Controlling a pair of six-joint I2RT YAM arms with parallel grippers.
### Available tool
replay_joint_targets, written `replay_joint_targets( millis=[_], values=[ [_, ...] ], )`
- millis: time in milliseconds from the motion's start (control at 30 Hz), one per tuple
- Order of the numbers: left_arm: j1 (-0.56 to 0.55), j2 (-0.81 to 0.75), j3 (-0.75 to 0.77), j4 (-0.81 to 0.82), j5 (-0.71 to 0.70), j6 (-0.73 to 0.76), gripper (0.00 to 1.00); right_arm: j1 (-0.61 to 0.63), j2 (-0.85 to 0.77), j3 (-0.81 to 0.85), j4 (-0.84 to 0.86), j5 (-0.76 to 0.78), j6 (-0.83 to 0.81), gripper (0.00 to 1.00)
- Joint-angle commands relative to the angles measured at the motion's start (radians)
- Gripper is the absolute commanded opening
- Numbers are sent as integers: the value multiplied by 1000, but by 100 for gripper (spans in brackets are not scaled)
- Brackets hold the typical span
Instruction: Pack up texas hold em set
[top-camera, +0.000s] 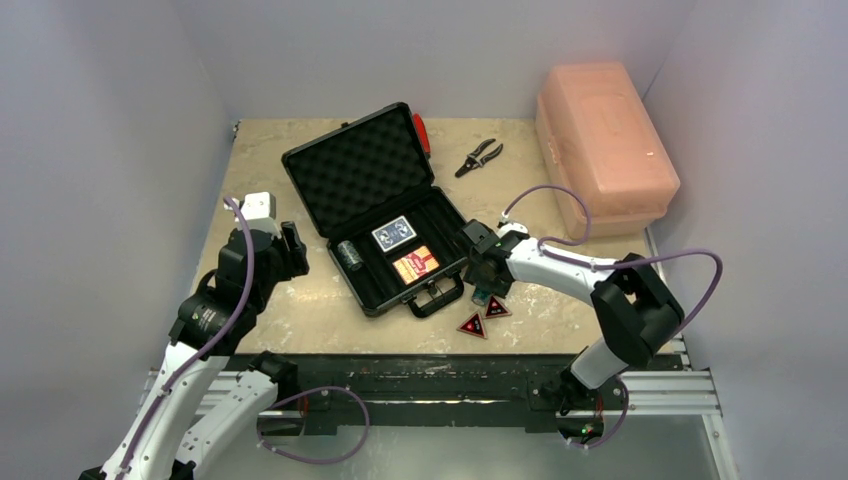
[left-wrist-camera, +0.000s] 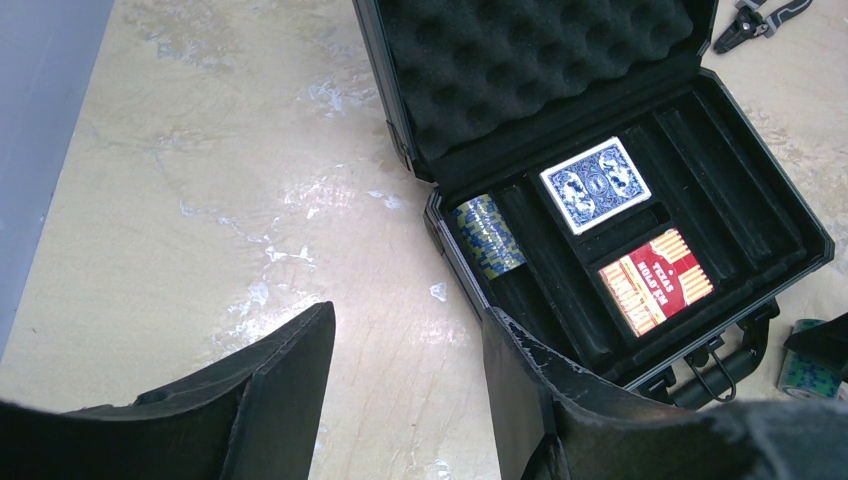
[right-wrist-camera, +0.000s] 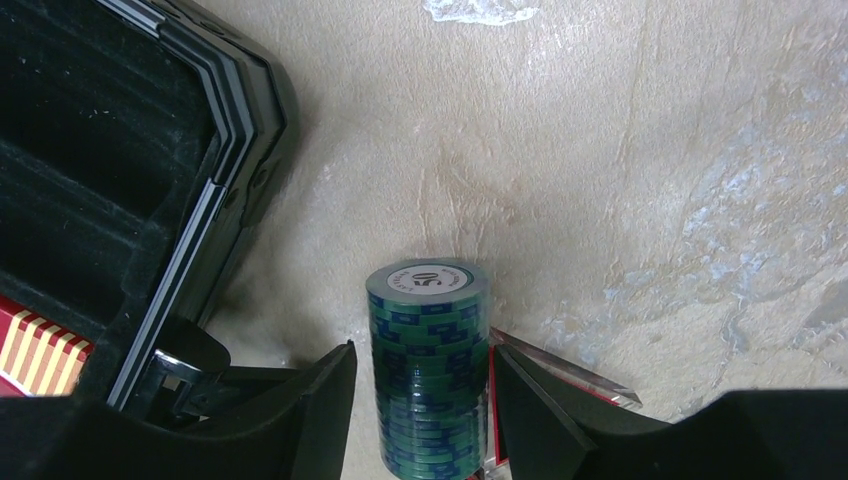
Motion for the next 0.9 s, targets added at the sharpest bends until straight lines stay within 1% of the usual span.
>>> replay_joint_targets(
  millis=[0,100,200,367,467,567,867],
  values=[
    [7,-2,31,19,7,20,55,-2,15,-8,10,5,-3,56],
    [7,-2,31,20,6,21,55,-2,21,-9,13,2,-6,55],
    [7,-3,31,19,5,21,55,-2,27,-9,21,-1,-11,50],
    [7,-2,31,19,3,21,55,-2,34,-8,22,-3,-15,47],
    [7,-1,31,20,3,22,55,-3,35,-7,23,-3,-19,43],
    [7,-1,31,20,2,22,55,-2,35,-6,24,-3,-22,38],
    [7,-3,31,19,2,21,56,-2,19,20,9,10,-37,15]
  ],
)
